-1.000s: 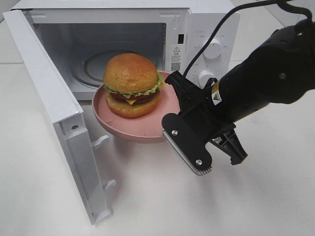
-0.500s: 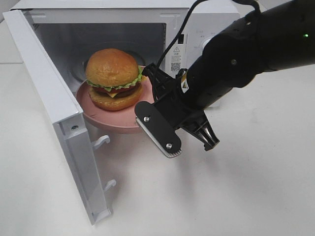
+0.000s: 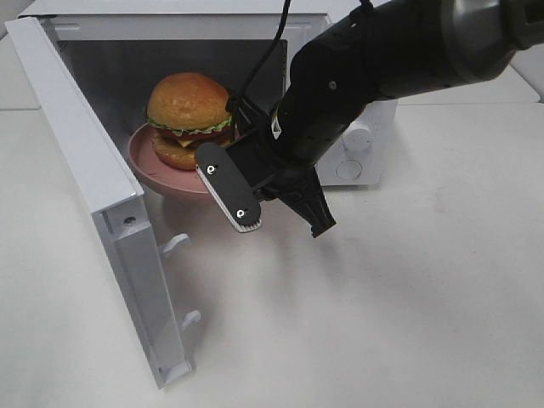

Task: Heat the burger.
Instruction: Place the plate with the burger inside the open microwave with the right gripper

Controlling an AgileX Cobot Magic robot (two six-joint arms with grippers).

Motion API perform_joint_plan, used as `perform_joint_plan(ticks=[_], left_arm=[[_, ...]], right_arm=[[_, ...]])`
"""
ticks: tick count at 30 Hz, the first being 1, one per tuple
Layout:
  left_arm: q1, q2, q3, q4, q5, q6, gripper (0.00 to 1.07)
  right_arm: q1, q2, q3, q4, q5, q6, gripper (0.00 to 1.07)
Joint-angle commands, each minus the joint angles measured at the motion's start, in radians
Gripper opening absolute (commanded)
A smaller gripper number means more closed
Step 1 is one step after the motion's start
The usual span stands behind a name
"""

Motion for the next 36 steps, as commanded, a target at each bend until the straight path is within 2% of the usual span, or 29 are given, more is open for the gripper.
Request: perform_joint_plan(ticks=[1, 17, 26, 32, 36], left_arm=[[0.004, -0.021, 0.002, -0.003, -0.006, -0.005, 1.03], [0.004, -0.021, 0.002, -0.004, -0.006, -0.005, 1.03], [0.004, -0.021, 0.002, -0.004, -0.006, -0.005, 1.03], [0.004, -0.021, 0.002, -0.004, -0.006, -0.005, 1.03], [0.004, -0.021, 0.002, -0.004, -0.006, -0.005, 1.03]], right_arm=[[0.005, 0.005, -0.044, -0.022, -0.052, 0.019, 0.01], [0.005, 0.156, -0.289, -0.039, -0.012, 0.104, 0.04], [0.005, 0.271, -0.465, -0.093, 0.095, 0.11, 0.04], [0.005, 0.321, -0.541, -0.096, 0.114, 0.12, 0.05], [0.002, 0.37, -0.611, -0.118, 0.125, 0.193, 0.05]])
